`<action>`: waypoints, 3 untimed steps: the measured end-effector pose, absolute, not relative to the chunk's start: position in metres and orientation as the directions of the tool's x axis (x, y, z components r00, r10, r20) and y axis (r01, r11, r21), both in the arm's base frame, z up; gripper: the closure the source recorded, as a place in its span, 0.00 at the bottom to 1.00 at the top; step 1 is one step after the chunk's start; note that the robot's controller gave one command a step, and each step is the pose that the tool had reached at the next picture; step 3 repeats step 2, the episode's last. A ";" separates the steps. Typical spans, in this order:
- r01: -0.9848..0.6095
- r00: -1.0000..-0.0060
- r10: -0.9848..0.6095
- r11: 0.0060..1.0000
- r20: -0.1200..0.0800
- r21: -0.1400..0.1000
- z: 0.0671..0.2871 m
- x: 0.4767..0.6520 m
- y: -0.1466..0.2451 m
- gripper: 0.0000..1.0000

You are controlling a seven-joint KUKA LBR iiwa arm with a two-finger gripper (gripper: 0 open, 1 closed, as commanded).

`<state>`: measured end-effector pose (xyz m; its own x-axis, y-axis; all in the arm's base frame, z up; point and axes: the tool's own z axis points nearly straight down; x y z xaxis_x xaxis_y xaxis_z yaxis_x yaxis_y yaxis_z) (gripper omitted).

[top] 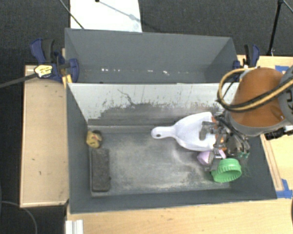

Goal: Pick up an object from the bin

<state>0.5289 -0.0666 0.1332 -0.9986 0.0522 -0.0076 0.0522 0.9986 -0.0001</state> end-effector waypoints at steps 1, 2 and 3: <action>-0.046 -0.999 -0.046 0.999 -0.026 0.003 0.076 0.525 -0.063 1.00; -0.044 -0.999 -0.044 0.999 -0.027 0.003 0.077 0.525 -0.063 1.00; -0.044 -0.999 -0.044 0.999 -0.027 0.003 0.077 0.525 -0.063 1.00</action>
Offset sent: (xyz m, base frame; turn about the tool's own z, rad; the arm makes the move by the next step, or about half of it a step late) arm 0.0000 0.0000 0.0000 0.0000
